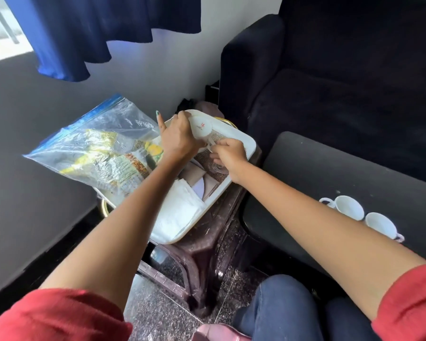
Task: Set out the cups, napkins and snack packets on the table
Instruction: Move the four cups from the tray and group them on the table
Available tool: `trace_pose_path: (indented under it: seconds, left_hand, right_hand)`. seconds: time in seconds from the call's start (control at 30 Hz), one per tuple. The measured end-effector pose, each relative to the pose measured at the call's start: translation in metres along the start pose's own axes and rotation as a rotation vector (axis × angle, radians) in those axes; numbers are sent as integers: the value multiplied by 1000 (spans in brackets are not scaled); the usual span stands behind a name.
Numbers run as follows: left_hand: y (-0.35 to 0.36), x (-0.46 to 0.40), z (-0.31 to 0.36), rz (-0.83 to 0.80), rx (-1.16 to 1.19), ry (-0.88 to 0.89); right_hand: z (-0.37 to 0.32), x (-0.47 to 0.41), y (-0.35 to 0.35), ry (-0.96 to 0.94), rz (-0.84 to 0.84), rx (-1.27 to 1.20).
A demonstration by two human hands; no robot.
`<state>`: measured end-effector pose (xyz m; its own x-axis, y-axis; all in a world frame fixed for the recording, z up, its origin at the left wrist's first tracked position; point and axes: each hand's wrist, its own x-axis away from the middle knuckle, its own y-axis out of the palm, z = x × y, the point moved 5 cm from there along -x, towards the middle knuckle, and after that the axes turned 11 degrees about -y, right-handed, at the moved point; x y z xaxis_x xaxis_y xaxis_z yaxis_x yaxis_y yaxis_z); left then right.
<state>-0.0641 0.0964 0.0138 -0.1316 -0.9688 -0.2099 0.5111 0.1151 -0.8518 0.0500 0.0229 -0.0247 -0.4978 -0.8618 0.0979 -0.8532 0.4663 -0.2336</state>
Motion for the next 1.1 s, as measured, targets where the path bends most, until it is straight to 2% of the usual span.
trace_pose_path:
  seconds: [0.2, 0.3, 0.43, 0.53, 0.77, 0.83, 0.97, 1.1]
  left_hand:
    - [-16, 50, 45, 39, 188, 52]
    - [-23, 80, 74, 19, 264, 80]
    - [-31, 121, 115, -27, 358, 128]
    - [-36, 148, 136, -45, 452, 152]
    - [-44, 188, 170, -99, 555, 345]
    - [-43, 191, 172, -188, 598, 270]
    - [-43, 188, 171, -389, 792, 2]
    - [-37, 183, 179, -565, 747, -71]
  right_hand:
    - [-4, 38, -61, 28, -2, -313]
    - [1, 60, -90, 134, 14, -426]
    - [-2, 89, -123, 253, -49, -592]
    - [-5, 103, -146, 266, -61, -675]
    - [-20, 123, -186, 201, -26, -761]
    - [-21, 126, -197, 166, 4, -744]
    - [-22, 133, -218, 66, 24, -657]
    - [-30, 143, -234, -35, -47, -466]
